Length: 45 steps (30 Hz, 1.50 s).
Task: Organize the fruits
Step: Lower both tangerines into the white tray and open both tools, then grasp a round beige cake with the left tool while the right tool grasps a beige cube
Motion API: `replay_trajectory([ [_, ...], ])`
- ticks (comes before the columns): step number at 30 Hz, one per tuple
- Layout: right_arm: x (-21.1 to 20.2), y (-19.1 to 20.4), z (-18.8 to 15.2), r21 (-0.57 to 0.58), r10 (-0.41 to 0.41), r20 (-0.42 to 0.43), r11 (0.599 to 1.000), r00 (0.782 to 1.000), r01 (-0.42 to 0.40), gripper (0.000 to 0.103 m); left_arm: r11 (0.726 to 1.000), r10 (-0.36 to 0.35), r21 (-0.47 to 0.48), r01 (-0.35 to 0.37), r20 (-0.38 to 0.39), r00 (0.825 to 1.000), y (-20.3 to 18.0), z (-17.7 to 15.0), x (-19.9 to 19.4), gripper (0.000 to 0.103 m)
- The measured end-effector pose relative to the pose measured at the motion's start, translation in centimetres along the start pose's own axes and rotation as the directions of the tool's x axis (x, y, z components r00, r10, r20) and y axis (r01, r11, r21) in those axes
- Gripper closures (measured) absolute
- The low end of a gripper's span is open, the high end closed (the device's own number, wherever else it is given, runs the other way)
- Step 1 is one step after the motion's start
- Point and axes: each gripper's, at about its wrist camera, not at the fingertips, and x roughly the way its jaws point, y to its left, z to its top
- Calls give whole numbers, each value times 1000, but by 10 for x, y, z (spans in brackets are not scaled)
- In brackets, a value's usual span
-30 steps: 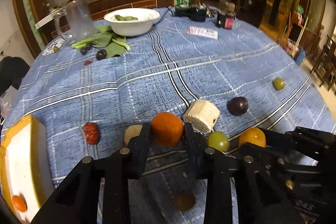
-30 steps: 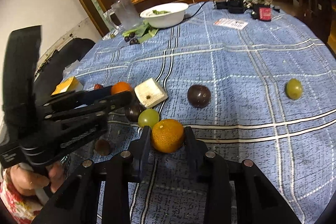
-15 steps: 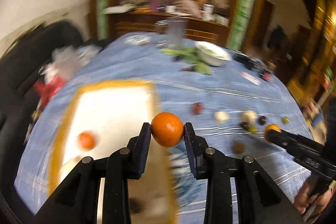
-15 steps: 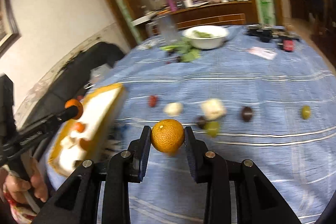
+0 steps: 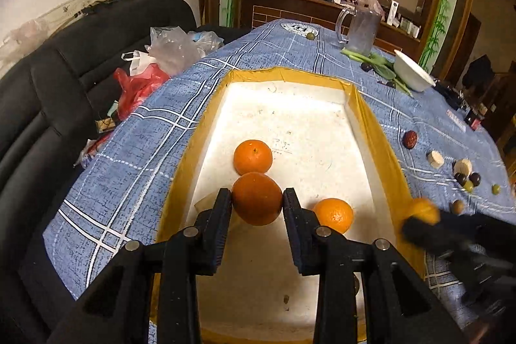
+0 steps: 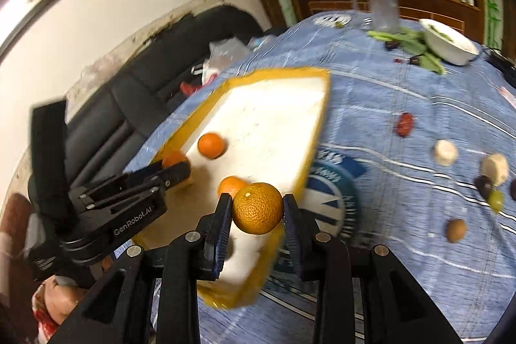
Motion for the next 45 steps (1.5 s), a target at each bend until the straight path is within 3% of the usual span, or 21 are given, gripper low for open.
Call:
replay_trajectory([
  [4, 21, 17, -5, -72, -45, -38, 997, 998, 42, 67, 996, -56, -64, 55, -11, 998, 13, 0, -3, 68],
  [7, 26, 25, -8, -111, -70, -32, 992, 997, 66, 66, 991, -80, -104, 79, 0, 997, 17, 3, -6, 55],
  [10, 24, 27, -7, -108, -64, -26, 992, 998, 61, 51, 986, -104, -133, 104, 10, 995, 19, 5, -10, 49],
  [18, -7, 13, -10, -44, -78, 31, 996, 996, 79, 50, 976, -172, -134, 172, 8, 985, 3, 7, -20, 39],
  [22, -34, -22, -9, 42, -131, 71, 991, 989, 128, 48, 963, -232, -140, 229, -5, 973, -7, 5, -27, 37],
  [28, -77, -102, -31, 184, -261, 90, 953, 961, 241, 48, 965, -260, -43, 260, 2, 966, -48, 3, -41, 32],
  [32, -104, -155, -46, 298, -337, 84, 907, 938, 298, 48, 952, -299, 51, 301, -38, 953, -91, -1, -35, 32],
  [35, -115, -176, -42, 317, -355, 96, 897, 930, 310, 48, 935, -332, 101, 340, -91, 939, -123, -5, -25, 32],
  [38, -112, -186, -31, 301, -354, 102, 902, 930, 310, 48, 924, -350, 113, 364, -125, 928, -146, 2, -15, 32],
  [45, -69, -207, 2, 271, -356, 81, 907, 931, 323, 48, 930, -321, 127, 344, -171, 931, -200, 27, 29, 32],
])
